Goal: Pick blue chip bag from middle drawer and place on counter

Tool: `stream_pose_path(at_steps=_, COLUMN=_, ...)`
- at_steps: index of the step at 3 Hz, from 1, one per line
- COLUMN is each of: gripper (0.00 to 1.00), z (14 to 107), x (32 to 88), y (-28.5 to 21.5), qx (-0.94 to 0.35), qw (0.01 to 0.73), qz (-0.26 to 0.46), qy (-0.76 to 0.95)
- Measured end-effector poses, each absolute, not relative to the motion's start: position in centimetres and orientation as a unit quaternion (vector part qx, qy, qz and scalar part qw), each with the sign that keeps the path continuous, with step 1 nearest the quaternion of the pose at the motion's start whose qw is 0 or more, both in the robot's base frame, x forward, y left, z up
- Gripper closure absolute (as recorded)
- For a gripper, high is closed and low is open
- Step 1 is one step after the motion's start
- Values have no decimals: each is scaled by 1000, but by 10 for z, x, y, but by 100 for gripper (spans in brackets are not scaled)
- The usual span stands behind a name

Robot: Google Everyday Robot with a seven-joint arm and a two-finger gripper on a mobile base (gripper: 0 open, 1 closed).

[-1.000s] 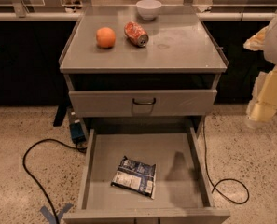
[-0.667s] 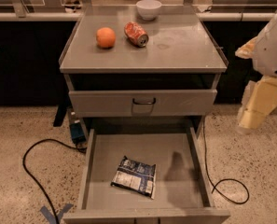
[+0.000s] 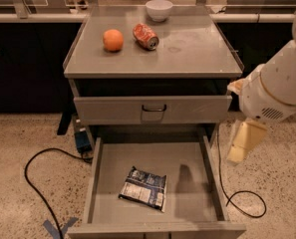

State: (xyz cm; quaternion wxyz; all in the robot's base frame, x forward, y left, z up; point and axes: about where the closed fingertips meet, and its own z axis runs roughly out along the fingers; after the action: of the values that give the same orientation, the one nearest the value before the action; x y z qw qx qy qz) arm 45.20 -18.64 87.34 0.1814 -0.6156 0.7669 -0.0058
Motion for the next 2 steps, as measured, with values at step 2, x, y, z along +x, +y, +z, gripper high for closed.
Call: stream_pose_path(at_steps=2, gripper=0, z=772, x=457, y=-178, qx=-610, qw=171, qz=22, qy=773)
